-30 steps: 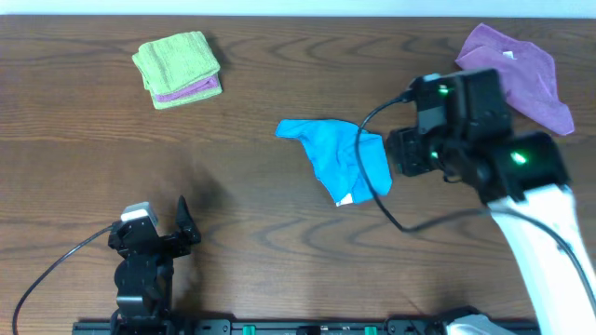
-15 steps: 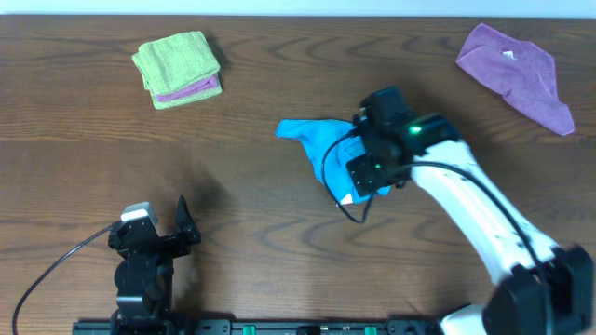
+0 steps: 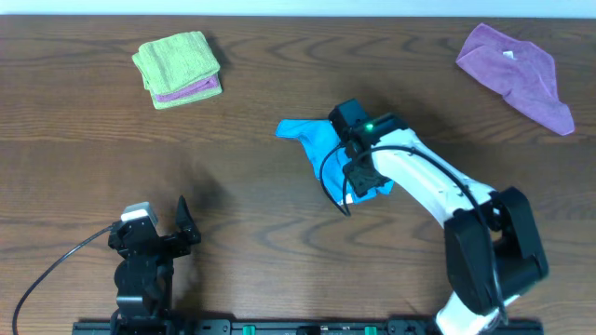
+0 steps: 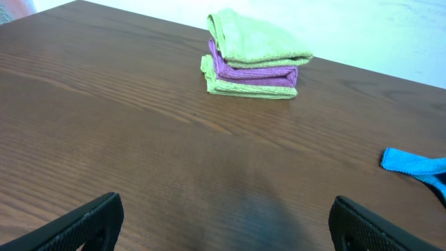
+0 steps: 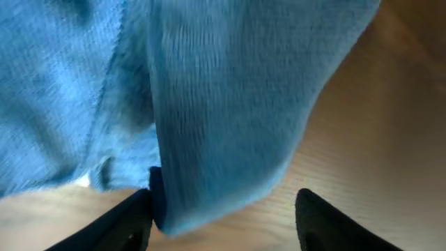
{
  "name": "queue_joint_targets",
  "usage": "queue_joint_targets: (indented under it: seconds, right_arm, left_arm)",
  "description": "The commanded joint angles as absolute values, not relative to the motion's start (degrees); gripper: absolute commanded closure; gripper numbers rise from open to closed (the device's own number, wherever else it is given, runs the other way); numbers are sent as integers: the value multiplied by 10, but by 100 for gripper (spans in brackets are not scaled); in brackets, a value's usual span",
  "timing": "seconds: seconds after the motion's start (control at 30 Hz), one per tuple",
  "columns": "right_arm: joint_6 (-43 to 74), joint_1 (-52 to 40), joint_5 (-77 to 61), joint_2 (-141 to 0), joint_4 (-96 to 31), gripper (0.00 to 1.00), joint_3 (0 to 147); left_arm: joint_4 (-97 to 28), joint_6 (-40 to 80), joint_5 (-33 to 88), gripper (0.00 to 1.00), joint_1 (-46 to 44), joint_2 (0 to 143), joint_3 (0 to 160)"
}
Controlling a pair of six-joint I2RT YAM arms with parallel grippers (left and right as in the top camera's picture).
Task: Fold the cloth
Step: 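Lower the blue cloth onto the table with the right gripper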
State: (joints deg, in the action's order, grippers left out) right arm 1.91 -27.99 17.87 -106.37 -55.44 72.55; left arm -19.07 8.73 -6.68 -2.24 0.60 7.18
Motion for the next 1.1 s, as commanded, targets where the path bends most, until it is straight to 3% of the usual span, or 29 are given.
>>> queue_joint_targets:
  seconds: [0.0,0.27,0.77,0.83,0.9,0.93,1.0,1.07]
  right_arm:
    - [23,-281,211,-1069,-543,36,723]
    - [23,-290,162,-1069,-538,36,731]
    - [23,-275,297,-1070,-496,46,731]
    - [23,-268,300,-1070,-494,55,731]
    - [23,-261,300,-1070,-496,82,731]
    - [23,-258,300,-1070,-497,89,731]
    - [23,-258,300,-1070,-497,98,731]
    - [23,-259,300,-1070,-499,99,733]
  left_arm:
    - [-194,77,-75,5,-18,3,59]
    - [-194,77,-75,5,-18,3,59]
    - [-194,77,-75,5,-18,3,59]
    - [-194,77,-75,5,-18,3,59]
    - [-194,77,-75,5,-18,3,59]
    - [-194,77,-75,5,-18,3,59]
    - [-194,77,-75,5,-18,3,59]
    - [-194,77,-75,5,-18,3,59]
